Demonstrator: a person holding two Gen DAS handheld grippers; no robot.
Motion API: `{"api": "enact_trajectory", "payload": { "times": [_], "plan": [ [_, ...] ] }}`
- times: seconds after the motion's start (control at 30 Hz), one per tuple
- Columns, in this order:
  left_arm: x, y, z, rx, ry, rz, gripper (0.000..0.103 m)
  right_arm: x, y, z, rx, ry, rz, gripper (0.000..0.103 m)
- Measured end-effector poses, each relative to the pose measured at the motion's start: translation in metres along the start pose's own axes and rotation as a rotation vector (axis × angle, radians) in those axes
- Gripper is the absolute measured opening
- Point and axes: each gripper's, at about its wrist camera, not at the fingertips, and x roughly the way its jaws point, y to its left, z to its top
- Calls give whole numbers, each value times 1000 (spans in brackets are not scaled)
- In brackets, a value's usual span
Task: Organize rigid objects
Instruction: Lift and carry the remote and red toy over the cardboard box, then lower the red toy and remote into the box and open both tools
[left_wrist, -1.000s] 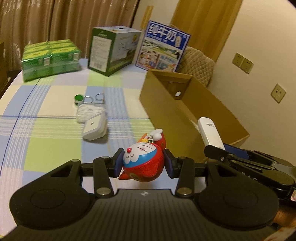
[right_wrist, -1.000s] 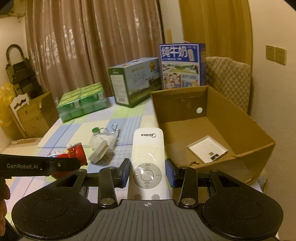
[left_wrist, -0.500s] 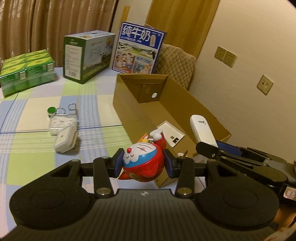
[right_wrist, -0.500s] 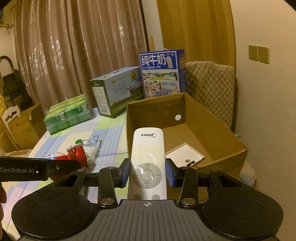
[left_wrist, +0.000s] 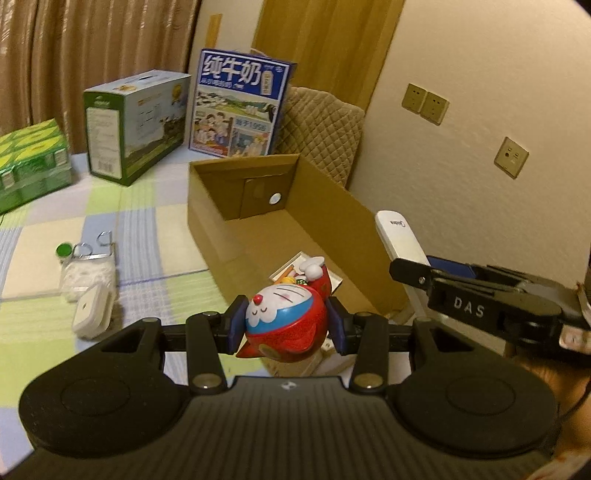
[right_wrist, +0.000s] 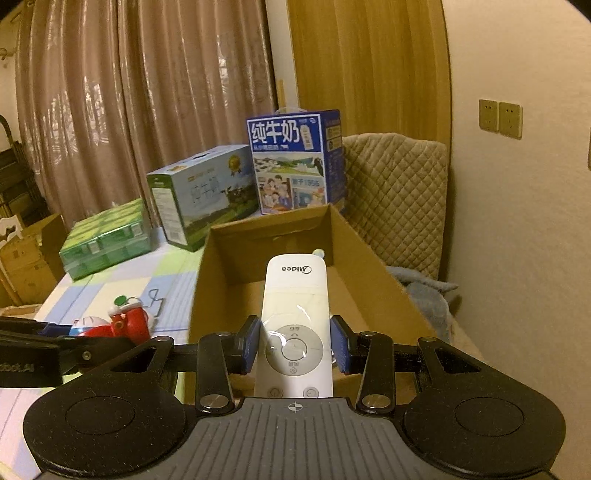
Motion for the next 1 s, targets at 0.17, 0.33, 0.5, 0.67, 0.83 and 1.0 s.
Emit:
{"api": "enact_trajectory", "payload": {
  "times": [0.17,0.33,0.5,0.67,0.83,1.0],
  "plan": [
    [19,-10,17,55,1,-14,39,16,-23,13,-18,13,2,38],
    [49,-17,30,97,34,-35,39,39,-46,13,25,75,37,38],
    [78,-24,31,147,75,-36,39,55,-56,9,44,107,41,38],
    [100,-29,25,186,113,-39,39,65,-65,7,72,112,57,38],
    [114,-31,20,222,144,-40,39,73,-70,7,85,122,62,38],
    [123,-33,17,230,162,-42,39,79,-73,5,92,128,64,38]
  ]
}}
